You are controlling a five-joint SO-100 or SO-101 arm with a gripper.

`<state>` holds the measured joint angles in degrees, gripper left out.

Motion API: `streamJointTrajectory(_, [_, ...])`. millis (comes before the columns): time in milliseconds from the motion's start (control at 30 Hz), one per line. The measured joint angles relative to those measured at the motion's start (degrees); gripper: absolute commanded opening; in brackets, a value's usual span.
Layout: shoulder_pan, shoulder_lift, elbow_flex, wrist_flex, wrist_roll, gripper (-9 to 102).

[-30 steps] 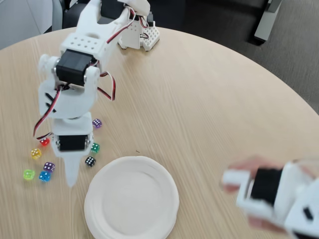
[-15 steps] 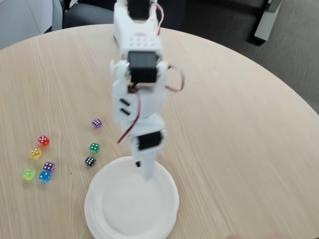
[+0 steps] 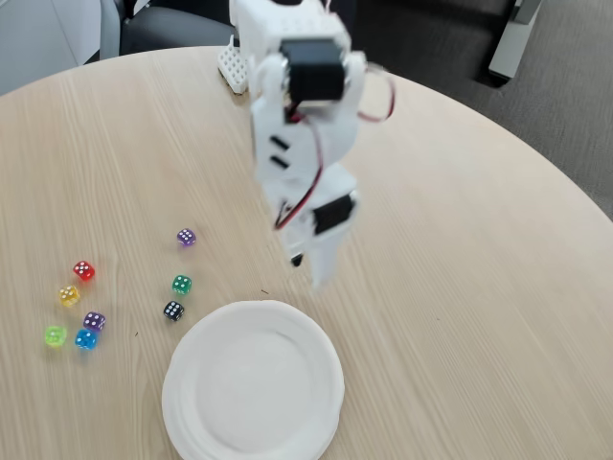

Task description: Pick a purple dice and put it in the plate.

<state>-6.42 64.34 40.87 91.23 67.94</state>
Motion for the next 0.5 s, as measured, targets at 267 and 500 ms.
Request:
streamJointTrajectory(267, [0.88,14.77,0.35,0.0,-2.37,13])
streamJointTrajectory(500, [0.7,26.89,11.87,-2.11,-5.54,13])
